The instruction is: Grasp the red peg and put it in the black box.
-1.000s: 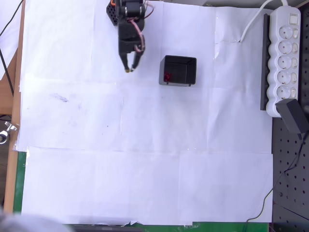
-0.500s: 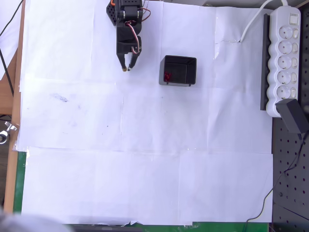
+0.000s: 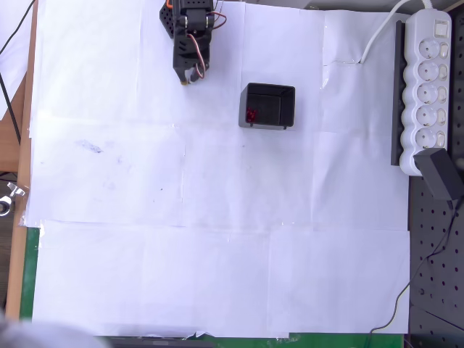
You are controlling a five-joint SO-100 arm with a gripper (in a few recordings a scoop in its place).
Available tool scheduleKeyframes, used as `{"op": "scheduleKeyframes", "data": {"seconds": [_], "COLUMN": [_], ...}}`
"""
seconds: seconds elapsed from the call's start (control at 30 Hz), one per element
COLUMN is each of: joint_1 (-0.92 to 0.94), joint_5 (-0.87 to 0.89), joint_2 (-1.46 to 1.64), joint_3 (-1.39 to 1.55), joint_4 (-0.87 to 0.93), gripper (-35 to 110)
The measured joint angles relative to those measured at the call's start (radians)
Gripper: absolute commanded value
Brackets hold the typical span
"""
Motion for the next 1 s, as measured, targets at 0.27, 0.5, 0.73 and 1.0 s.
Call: {"op": "scheduleKeyframes", "data": {"seconds": [0.27, 0.5, 0.73, 1.0], "joint_1": [0.008, 0.017, 0.017, 0.017], "joint_5": [-0.026, 0.057, 0.058, 0.058], "joint_2": [-0.002, -0.002, -0.002, -0.002], "joint_3": [0.0, 0.0, 0.0, 0.0], "joint_4": [0.0, 0.0, 0.0, 0.0], "gripper": [0, 0, 0, 0]}}
